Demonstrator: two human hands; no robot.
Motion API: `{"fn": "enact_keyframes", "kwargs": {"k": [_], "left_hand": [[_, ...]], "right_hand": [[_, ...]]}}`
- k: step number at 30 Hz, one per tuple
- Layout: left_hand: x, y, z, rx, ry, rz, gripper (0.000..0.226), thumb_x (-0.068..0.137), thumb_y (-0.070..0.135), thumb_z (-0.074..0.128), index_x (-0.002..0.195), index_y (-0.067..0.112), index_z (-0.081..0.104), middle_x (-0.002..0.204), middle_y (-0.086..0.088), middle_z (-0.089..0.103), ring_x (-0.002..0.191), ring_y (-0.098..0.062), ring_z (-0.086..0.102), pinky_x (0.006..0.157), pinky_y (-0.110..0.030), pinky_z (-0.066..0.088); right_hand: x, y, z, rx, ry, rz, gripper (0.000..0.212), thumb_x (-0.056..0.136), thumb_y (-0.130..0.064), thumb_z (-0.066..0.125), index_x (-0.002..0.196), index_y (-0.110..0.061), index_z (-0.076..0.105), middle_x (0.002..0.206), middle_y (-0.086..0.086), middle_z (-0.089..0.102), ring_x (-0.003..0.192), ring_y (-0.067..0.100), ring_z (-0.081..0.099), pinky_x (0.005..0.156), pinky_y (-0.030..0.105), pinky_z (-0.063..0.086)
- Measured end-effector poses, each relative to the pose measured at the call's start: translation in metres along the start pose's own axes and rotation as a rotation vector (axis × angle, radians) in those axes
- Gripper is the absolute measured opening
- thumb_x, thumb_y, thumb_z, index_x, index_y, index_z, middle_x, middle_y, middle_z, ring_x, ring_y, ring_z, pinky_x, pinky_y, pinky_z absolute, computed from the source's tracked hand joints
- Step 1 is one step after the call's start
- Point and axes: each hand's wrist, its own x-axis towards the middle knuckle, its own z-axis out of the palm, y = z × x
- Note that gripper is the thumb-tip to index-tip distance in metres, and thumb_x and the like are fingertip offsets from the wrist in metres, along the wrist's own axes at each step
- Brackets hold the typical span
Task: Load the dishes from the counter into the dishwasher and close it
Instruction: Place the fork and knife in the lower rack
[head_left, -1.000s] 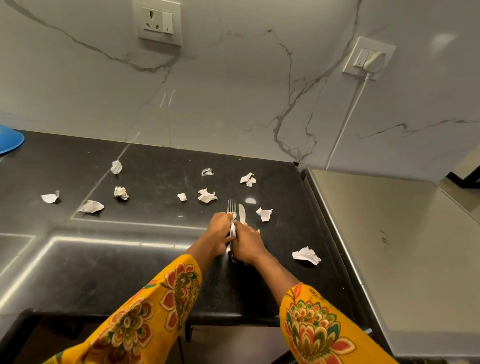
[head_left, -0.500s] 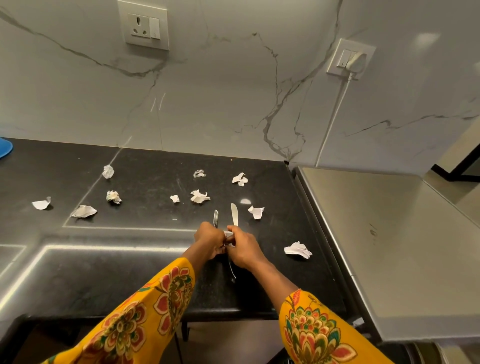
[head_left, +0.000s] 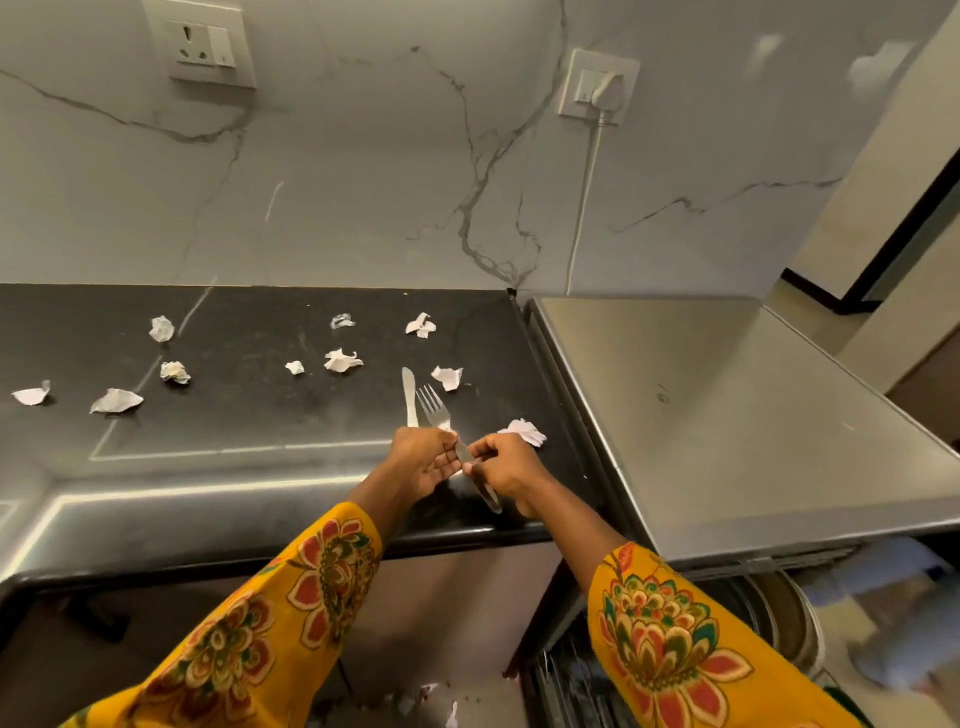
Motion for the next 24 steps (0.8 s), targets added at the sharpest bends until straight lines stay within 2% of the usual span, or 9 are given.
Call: {"fn": "enact_keyframes", "kwargs": {"k": [3, 5, 9, 12, 15, 20, 24], "left_hand": [[-0.016, -0.017, 0.025, -0.037, -0.032, -0.005, 0.008, 0.093, -0.001, 0.051, 0.095, -0.001, 0.058, 0.075, -0.010, 0.058, 0.067, -0.021, 0.059, 0.064, -0.030, 0.053], [-0.029, -0.030, 0.043, -0.058, -0.048, 0.001, 0.009, 0.093, -0.002, 0.050, 0.088, 0.000, 0.058, 0.075, -0.010, 0.058, 0.067, -0.020, 0.059, 0.062, -0.029, 0.052], [-0.053, -0.061, 0.083, -0.121, -0.092, 0.012, 0.017, 0.093, -0.005, 0.048, 0.080, 0.003, 0.055, 0.072, -0.008, 0.054, 0.065, -0.017, 0.055, 0.062, -0.028, 0.051], [-0.072, -0.093, 0.118, -0.158, -0.153, 0.004, 0.018, 0.092, -0.006, 0.047, 0.082, 0.006, 0.056, 0.072, -0.006, 0.053, 0.064, -0.016, 0.054, 0.062, -0.027, 0.050], [-0.093, -0.125, 0.148, -0.162, -0.205, -0.003, 0.017, 0.092, -0.006, 0.048, 0.085, 0.007, 0.056, 0.073, -0.006, 0.055, 0.065, -0.016, 0.055, 0.061, -0.028, 0.049], [-0.125, -0.182, 0.190, -0.130, -0.179, 0.017, 0.017, 0.090, -0.009, 0.050, 0.082, 0.006, 0.049, 0.074, -0.010, 0.055, 0.061, -0.017, 0.054, 0.044, -0.021, 0.051], [-0.149, -0.217, 0.208, -0.074, -0.180, -0.004, 0.020, 0.090, -0.011, 0.051, 0.080, 0.006, 0.048, 0.072, -0.010, 0.054, 0.062, -0.017, 0.054, 0.048, -0.023, 0.054]], "right_hand": [[-0.021, 0.022, -0.028, 0.081, -0.007, 0.023, 0.014, 0.087, -0.003, 0.061, 0.101, -0.003, 0.065, 0.084, 0.005, 0.061, 0.082, 0.016, 0.056, 0.080, 0.033, 0.049], [-0.036, 0.040, -0.047, 0.117, -0.017, 0.044, 0.007, 0.087, -0.004, 0.061, 0.091, -0.009, 0.064, 0.078, 0.002, 0.060, 0.076, 0.014, 0.055, 0.075, 0.033, 0.049], [-0.071, 0.077, -0.087, 0.193, -0.030, 0.065, 0.021, 0.087, 0.002, 0.059, 0.074, -0.015, 0.058, 0.070, 0.002, 0.057, 0.064, 0.012, 0.053, 0.067, 0.027, 0.046], [-0.101, 0.109, -0.124, 0.259, -0.056, 0.101, 0.019, 0.086, 0.004, 0.060, 0.075, -0.012, 0.060, 0.068, 0.004, 0.058, 0.060, 0.014, 0.054, 0.059, 0.025, 0.046], [-0.129, 0.139, -0.157, 0.299, -0.084, 0.143, 0.015, 0.084, 0.005, 0.061, 0.078, -0.009, 0.061, 0.071, 0.006, 0.059, 0.062, 0.015, 0.054, 0.059, 0.026, 0.046], [-0.181, 0.184, -0.202, 0.356, -0.186, 0.222, 0.016, 0.089, 0.005, 0.055, 0.083, -0.010, 0.059, 0.072, 0.002, 0.058, 0.065, 0.011, 0.054, 0.056, 0.021, 0.048], [-0.212, 0.216, -0.218, 0.362, -0.207, 0.277, 0.016, 0.088, 0.003, 0.057, 0.081, -0.011, 0.058, 0.073, 0.002, 0.059, 0.058, 0.006, 0.056, 0.048, 0.017, 0.045]]}}
